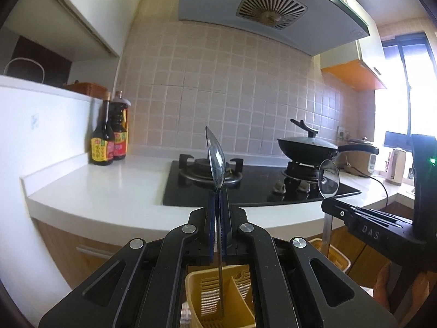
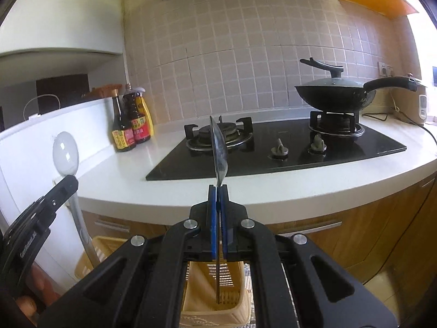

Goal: Organize utensils
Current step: 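Carry the spatula with the left tool and drop it into the tan basket, then return the left tool to the cloth and grasp the wooden chopsticks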

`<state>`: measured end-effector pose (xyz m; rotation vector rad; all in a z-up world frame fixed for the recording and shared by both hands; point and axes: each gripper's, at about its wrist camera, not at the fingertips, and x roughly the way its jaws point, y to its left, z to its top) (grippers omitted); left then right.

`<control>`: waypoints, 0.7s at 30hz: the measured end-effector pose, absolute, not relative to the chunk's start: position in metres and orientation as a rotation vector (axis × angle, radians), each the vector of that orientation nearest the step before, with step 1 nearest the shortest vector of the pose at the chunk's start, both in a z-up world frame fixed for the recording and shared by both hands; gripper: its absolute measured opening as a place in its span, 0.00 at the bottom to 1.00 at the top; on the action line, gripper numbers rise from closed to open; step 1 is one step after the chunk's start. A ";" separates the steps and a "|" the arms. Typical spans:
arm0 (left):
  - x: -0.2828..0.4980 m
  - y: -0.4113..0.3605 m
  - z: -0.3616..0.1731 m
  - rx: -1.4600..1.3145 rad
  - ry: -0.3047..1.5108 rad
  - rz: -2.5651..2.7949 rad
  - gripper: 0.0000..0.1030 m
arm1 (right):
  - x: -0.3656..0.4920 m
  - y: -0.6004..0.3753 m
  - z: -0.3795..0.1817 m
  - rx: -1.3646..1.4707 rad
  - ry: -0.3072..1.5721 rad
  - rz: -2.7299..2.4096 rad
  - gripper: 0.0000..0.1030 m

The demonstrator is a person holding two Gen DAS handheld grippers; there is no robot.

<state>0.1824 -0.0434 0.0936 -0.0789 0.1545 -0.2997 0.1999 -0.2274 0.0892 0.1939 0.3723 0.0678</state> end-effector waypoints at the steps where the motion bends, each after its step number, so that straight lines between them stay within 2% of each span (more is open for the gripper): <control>1: 0.182 -0.043 0.092 -0.078 0.155 -0.299 0.01 | 0.199 -0.226 0.087 0.187 0.372 0.072 0.02; 5: 0.179 -0.041 0.085 -0.059 0.183 -0.294 0.03 | 0.192 -0.222 0.079 0.169 0.376 0.081 0.02; 6: 0.178 -0.039 0.084 -0.063 0.198 -0.305 0.06 | 0.189 -0.222 0.077 0.174 0.388 0.095 0.02; 8: 0.172 -0.034 0.083 -0.088 0.219 -0.335 0.18 | 0.185 -0.222 0.075 0.184 0.405 0.108 0.03; 10: 0.163 -0.028 0.085 -0.100 0.219 -0.342 0.44 | 0.178 -0.223 0.074 0.184 0.415 0.111 0.06; 14: 0.145 -0.023 0.090 -0.092 0.249 -0.369 0.46 | 0.160 -0.224 0.074 0.178 0.440 0.126 0.08; 19: 0.114 -0.009 0.101 -0.114 0.321 -0.404 0.52 | 0.128 -0.229 0.078 0.188 0.459 0.166 0.27; 21: 0.104 -0.004 0.104 -0.123 0.365 -0.416 0.53 | 0.112 -0.229 0.083 0.181 0.471 0.176 0.31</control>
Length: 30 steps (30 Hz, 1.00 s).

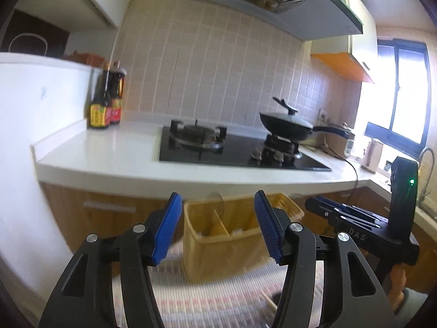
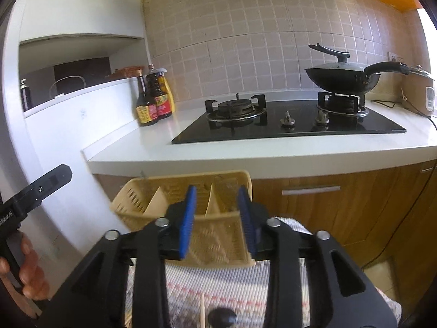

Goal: Organize utensils
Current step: 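Return the left tool to the cloth and grasp the wooden chopsticks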

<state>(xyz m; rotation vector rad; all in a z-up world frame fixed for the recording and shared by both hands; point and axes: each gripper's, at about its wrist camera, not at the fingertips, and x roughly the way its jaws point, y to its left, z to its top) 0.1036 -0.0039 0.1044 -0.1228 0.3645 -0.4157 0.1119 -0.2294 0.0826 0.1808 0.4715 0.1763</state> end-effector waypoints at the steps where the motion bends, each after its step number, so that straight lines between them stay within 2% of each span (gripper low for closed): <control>1: 0.097 -0.001 0.106 -0.126 0.392 -0.426 0.53 | 0.105 -0.230 0.084 0.177 0.480 0.181 0.33; 4: 0.085 0.006 0.104 -0.124 0.474 -0.455 0.53 | 0.087 -0.229 0.090 0.165 0.504 0.189 0.42; 10: 0.084 0.022 0.070 -0.148 0.696 -0.493 0.52 | 0.068 -0.220 0.089 0.102 0.652 0.172 0.42; 18: 0.097 0.020 -0.020 -0.062 1.062 -0.601 0.51 | 0.079 -0.206 0.038 0.089 1.007 0.245 0.41; 20: 0.098 0.017 -0.034 -0.042 1.108 -0.617 0.50 | 0.085 -0.201 0.022 0.092 1.089 0.264 0.35; 22: 0.098 0.014 -0.043 -0.016 1.135 -0.613 0.45 | 0.091 -0.196 0.008 0.093 1.145 0.282 0.34; 30: 0.098 0.012 -0.052 0.039 1.162 -0.605 0.36 | 0.110 -0.182 -0.018 0.098 1.229 0.310 0.19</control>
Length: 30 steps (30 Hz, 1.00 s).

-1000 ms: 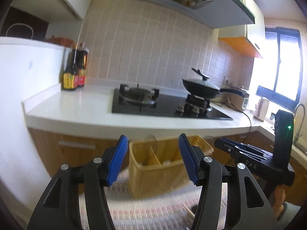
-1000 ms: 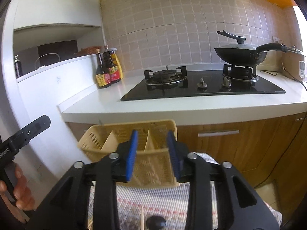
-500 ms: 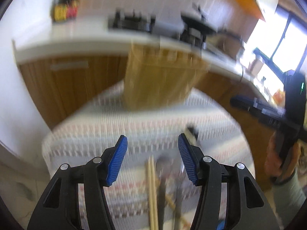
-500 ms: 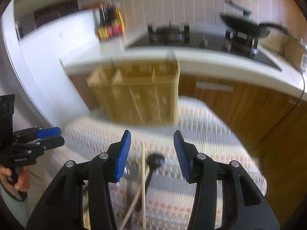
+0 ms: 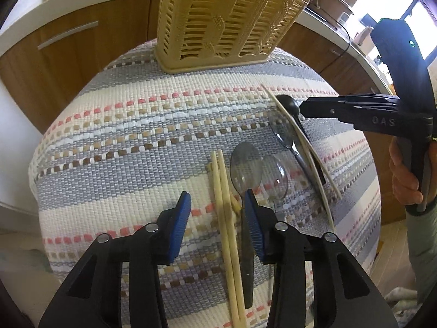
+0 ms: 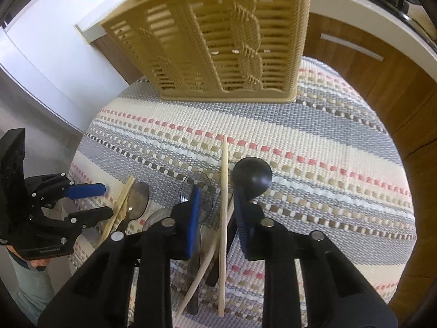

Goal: Organize utensils
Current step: 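Return the left tool to the cloth and grasp the wooden chopsticks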

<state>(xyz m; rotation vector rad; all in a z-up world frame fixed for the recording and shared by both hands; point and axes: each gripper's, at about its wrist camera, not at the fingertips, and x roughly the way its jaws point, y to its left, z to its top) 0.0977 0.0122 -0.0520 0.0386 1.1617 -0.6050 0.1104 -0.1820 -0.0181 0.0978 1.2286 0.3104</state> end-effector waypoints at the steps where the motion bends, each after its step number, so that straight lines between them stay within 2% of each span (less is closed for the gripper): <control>1: 0.098 0.013 -0.054 0.033 1.161 -0.597 0.36 | 0.113 -0.181 -0.020 0.098 1.235 0.314 0.16; 8: 0.098 0.015 -0.058 0.031 1.188 -0.596 0.34 | 0.116 -0.172 -0.034 0.076 1.268 0.312 0.09; 26: 0.095 -0.022 -0.061 0.158 1.229 -0.577 0.34 | 0.116 -0.158 -0.052 0.020 1.304 0.306 0.07; 30: 0.095 -0.035 -0.063 0.232 1.228 -0.547 0.33 | 0.115 -0.156 -0.050 -0.001 1.283 0.306 0.04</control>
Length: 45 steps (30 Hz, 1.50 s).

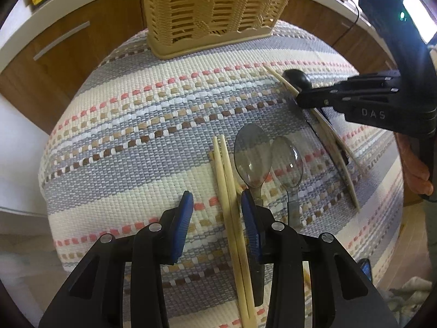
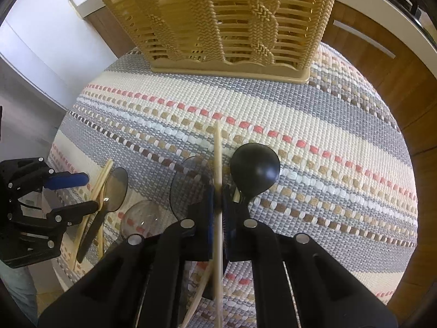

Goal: Organize utensils
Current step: 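Return the left tool to the cloth and grasp the wooden chopsticks, then lift the chopsticks with the left tool and release them into the basket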

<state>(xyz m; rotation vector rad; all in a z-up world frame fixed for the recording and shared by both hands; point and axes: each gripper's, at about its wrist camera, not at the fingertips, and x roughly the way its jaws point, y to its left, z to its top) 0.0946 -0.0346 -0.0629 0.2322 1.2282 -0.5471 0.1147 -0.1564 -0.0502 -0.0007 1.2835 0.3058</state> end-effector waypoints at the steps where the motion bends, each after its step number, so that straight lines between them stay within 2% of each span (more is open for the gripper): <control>1: 0.094 -0.037 -0.064 0.254 1.223 -0.536 0.28 | 0.114 -0.155 -0.050 -0.002 1.273 0.310 0.04; 4: 0.092 -0.045 -0.064 0.321 1.198 -0.478 0.13 | 0.108 -0.160 -0.046 -0.002 1.246 0.317 0.04; 7: 0.096 -0.042 -0.064 0.269 1.192 -0.473 0.10 | 0.103 -0.164 -0.042 0.011 1.223 0.334 0.04; 25: 0.095 0.009 -0.020 -0.092 0.953 -0.453 0.08 | 0.062 -0.225 -0.007 0.084 1.072 0.355 0.04; 35: 0.073 0.012 0.004 -0.169 0.806 -0.504 0.08 | 0.032 -0.246 0.019 0.156 0.894 0.424 0.04; 45: 0.051 0.006 0.062 -0.171 0.555 -0.544 0.08 | 0.002 -0.249 0.083 0.190 0.586 0.477 0.04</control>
